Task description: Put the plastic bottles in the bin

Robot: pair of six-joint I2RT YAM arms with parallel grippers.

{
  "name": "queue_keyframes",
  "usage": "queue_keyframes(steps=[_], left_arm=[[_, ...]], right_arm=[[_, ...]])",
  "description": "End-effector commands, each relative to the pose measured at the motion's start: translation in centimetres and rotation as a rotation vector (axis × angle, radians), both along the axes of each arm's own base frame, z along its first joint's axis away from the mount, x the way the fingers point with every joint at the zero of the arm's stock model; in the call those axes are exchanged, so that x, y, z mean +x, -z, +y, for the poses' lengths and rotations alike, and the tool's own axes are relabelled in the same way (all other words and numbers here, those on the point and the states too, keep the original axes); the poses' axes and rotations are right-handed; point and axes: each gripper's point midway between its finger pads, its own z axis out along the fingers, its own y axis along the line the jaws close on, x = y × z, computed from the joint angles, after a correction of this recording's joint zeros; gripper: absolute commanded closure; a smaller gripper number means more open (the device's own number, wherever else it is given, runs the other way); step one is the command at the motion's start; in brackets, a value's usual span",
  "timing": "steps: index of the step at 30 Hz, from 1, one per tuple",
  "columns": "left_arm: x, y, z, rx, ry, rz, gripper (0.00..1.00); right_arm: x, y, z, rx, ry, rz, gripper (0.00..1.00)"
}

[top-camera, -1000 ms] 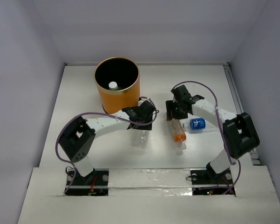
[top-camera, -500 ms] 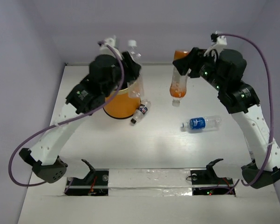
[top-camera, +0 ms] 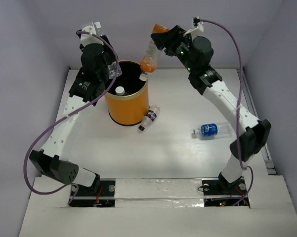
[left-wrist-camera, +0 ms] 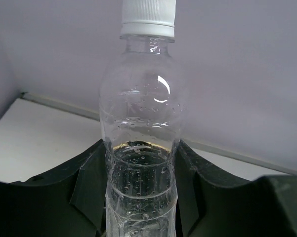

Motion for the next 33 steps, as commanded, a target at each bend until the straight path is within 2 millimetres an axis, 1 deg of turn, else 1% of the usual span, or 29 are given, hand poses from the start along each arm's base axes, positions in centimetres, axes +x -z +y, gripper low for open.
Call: queue_keyframes(steps=[1,2,3,4,5,6,7,8,9,10,12,13,14,15,16,17,18,19,20,21,22,23,24,25,26,27,31,32,33], left_arm=[[0.3,-1.5,1.8,-0.001,-0.075,-0.123,0.68],[0.6,0.0,2.2,0.018,-0.089,-0.105,0.68],[0.7,0.4,2.4,0.029,-0.094,-0.108,0.68],[0.8,0.3,2.5,0.039,-0.101,-0.125,0.67],[1.1,1.5,2.4,0.054,-0.102,-0.106,0.66],[1.2,2.0,2.4,0.063,-0.102,-0.101,0.64],[1.4,2.2,2.3,0.065,-0.101,-0.107,0.6],[1.4,3.4,2.3,0.081,-0.102,-0.088,0.57],[1.3,3.9,2.4,0.083,-0.103,-0.084,0.51],[1.2,5.1,2.5,0.089,-0.102,-0.073,0.33],[0.3,4.6,2.9,0.08,-0.105,-0.096,0.16],[0.0,4.6,3.0,0.08,-0.108,-0.095,0.07],[-0.3,4.3,3.1,0.075,-0.107,-0.099,0.03],[-0.8,3.6,3.3,0.066,-0.107,-0.113,0.01],[-1.1,3.5,3.2,0.067,-0.096,-0.106,0.01],[-1.4,2.5,3.2,0.059,-0.089,-0.119,0.01],[-1.9,1.7,3.3,0.037,-0.084,-0.133,0.01],[-2.1,1.7,3.1,0.034,-0.068,-0.119,0.01],[-2.8,0.2,3.2,0.015,-0.057,-0.144,0.01],[-3.2,-0.3,3.1,0.001,-0.046,-0.151,0.02],[-3.6,-0.3,2.6,-0.017,-0.012,-0.139,0.03],[-4.1,-1.1,2.4,-0.034,0.01,-0.148,0.04],[-4.8,-1.7,2.2,-0.051,0.034,-0.157,0.05],[-5.2,-1.7,1.3,-0.061,0.09,-0.151,0.06],[-5.8,-1.5,1.0,-0.073,0.114,-0.138,0.06],[-6.1,-1.4,0.9,-0.077,0.127,-0.132,0.06],[-6.9,0.9,1.8,-0.064,0.098,-0.091,0.08],[-6.8,1.9,1.9,-0.055,0.091,-0.07,0.08],[-7.1,2.0,1.9,-0.056,0.091,-0.065,0.09]], right_arm=[[-1.2,-8.1,0.0,0.199,0.024,-0.176,0.42],[-0.1,-6.7,1.5,0.183,0.017,-0.152,0.42],[-0.3,-7.4,2.1,0.191,0.007,-0.16,0.42],[0.3,-7.1,2.3,0.188,0.015,-0.155,0.42],[1.1,-5.9,3.5,0.174,0.01,-0.136,0.41],[0.9,-6.2,4.1,0.171,0.001,-0.141,0.41],[1.2,-6.0,4.2,0.164,0.008,-0.138,0.42],[1.6,-5.6,4.3,0.148,0.016,-0.139,0.41],[1.6,-5.0,5.1,0.139,0.009,-0.131,0.41],[1.8,-4.6,5.1,0.128,0.013,-0.127,0.41],[2.3,-3.7,5.2,0.105,0.028,-0.125,0.41],[2.2,-2.8,5.7,0.091,0.027,-0.112,0.41],[2.4,-2.4,5.7,0.071,0.035,-0.118,0.41],[2.4,-1.8,6.2,0.049,0.031,-0.112,0.41],[2.7,-1.2,6.2,0.027,0.046,-0.108,0.4],[2.3,-0.7,7.0,-0.018,0.049,-0.122,0.4],[2.6,-0.1,6.9,-0.048,0.066,-0.118,0.39],[2.4,0.2,7.2,-0.068,0.075,-0.118,0.38],[2.3,0.6,7.6,-0.1,0.08,-0.124,0.38],[2.5,1.1,7.6,-0.122,0.087,-0.119,0.36],[2.6,1.4,7.5,-0.135,0.093,-0.118,0.36],[2.7,1.8,7.4,-0.158,0.102,-0.12,0.35],[2.6,2.4,7.9,-0.178,0.097,-0.113,0.34],[2.7,2.7,7.8,-0.191,0.103,-0.111,0.34],[2.8,3.1,7.8,-0.213,0.108,-0.113,0.34],[2.6,3.9,8.4,-0.229,0.098,-0.105,0.34],[2.5,5.7,9.1,-0.26,0.104,-0.083,0.33],[2.3,6.1,9.5,-0.271,0.101,-0.081,0.33],[2.3,6.3,9.4,-0.273,0.102,-0.079,0.33]])
